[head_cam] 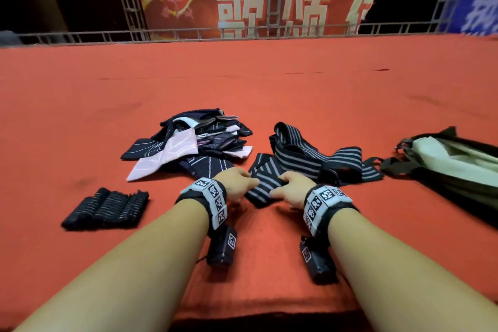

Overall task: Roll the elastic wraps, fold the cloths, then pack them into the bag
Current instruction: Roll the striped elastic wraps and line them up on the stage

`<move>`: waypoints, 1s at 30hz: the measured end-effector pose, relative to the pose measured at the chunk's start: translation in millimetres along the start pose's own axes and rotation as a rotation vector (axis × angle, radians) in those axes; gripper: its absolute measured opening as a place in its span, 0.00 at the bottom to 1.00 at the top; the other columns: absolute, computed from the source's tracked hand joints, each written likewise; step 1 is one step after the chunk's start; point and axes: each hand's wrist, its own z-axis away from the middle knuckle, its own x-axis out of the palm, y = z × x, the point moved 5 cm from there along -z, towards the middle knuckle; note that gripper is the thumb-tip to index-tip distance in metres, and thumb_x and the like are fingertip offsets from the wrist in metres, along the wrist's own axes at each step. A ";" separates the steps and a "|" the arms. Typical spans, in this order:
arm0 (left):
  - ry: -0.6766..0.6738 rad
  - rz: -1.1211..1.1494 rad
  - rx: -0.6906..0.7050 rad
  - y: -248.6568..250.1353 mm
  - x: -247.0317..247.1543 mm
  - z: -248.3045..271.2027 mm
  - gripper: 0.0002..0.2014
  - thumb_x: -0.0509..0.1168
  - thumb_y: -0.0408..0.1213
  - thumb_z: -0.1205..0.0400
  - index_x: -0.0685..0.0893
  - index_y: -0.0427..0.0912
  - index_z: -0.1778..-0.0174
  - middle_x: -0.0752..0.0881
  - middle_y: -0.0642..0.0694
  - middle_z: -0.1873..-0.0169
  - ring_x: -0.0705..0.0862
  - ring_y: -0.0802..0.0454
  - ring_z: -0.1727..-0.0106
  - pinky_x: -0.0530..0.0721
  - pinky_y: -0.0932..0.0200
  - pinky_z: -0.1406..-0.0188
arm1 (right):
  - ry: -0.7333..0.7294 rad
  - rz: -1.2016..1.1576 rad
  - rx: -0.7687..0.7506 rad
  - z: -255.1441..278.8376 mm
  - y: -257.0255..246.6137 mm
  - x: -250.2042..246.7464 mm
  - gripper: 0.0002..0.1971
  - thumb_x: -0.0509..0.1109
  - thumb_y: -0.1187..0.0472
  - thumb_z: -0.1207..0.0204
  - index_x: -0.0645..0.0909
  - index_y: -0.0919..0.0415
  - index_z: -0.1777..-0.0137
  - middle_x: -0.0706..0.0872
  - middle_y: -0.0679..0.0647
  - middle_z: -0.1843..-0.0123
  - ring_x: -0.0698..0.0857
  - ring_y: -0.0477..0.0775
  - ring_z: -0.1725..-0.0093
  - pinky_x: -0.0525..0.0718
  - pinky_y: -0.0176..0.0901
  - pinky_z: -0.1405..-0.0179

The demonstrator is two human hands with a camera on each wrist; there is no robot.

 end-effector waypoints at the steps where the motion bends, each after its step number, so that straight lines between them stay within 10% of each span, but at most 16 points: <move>1: 0.002 0.037 -0.008 -2.2 -0.6 -2.8 0.17 0.74 0.49 0.25 0.86 0.41 0.47 0.78 0.47 0.73 0.74 0.46 0.68 0.73 0.50 0.65 | 0.003 -0.042 -0.002 2.2 -3.0 0.1 0.11 0.80 0.53 0.32 0.78 0.49 0.58 0.80 0.51 0.67 0.77 0.51 0.71 0.78 0.44 0.72; 7: -0.124 0.085 0.022 10.3 0.0 0.5 0.41 0.83 0.53 0.46 0.83 0.51 0.34 0.87 0.46 0.54 0.80 0.53 0.60 0.76 0.55 0.62 | 0.038 -0.290 -0.106 17.7 -23.8 -19.6 0.16 0.76 0.63 0.28 0.72 0.53 0.70 0.78 0.54 0.70 0.79 0.51 0.71 0.78 0.38 0.77; 11: -0.214 0.157 0.092 33.4 4.9 19.6 0.31 0.84 0.45 0.36 0.84 0.53 0.37 0.89 0.49 0.47 0.83 0.52 0.48 0.77 0.53 0.53 | 0.092 -0.371 -0.107 30.5 -35.7 -43.7 0.16 0.73 0.65 0.27 0.71 0.54 0.71 0.78 0.57 0.69 0.80 0.56 0.66 0.81 0.45 0.72; 16: -0.257 0.241 0.224 67.4 9.3 53.4 0.08 0.76 0.29 0.21 0.86 0.44 0.51 0.84 0.47 0.66 0.79 0.53 0.70 0.77 0.64 0.73 | 0.149 -0.407 -0.150 58.7 -51.0 -73.0 0.15 0.72 0.65 0.25 0.73 0.54 0.70 0.81 0.58 0.65 0.83 0.58 0.64 0.83 0.47 0.70; 21: -0.221 0.267 0.323 91.1 -0.2 78.9 0.19 0.84 0.37 0.32 0.88 0.39 0.49 0.88 0.39 0.55 0.86 0.43 0.53 0.82 0.49 0.50 | 0.235 -0.486 -0.223 92.2 -66.1 -98.6 0.14 0.73 0.63 0.29 0.77 0.53 0.75 0.81 0.57 0.69 0.83 0.58 0.67 0.83 0.49 0.69; 26: -0.146 0.302 0.403 107.7 -10.8 96.9 0.17 0.83 0.32 0.30 0.87 0.44 0.48 0.90 0.42 0.51 0.88 0.48 0.50 0.81 0.51 0.48 | 0.298 -0.626 -0.297 124.1 -82.4 -125.0 0.14 0.69 0.68 0.20 0.76 0.56 0.67 0.83 0.56 0.66 0.84 0.58 0.65 0.82 0.47 0.67; 30: -0.074 0.269 0.464 115.0 -16.0 108.4 0.14 0.75 0.21 0.24 0.83 0.38 0.49 0.87 0.42 0.59 0.84 0.61 0.71 0.79 0.69 0.73 | 0.312 -0.732 -0.345 146.0 -95.8 -137.8 0.11 0.66 0.68 0.17 0.77 0.58 0.61 0.83 0.56 0.64 0.83 0.55 0.66 0.82 0.42 0.69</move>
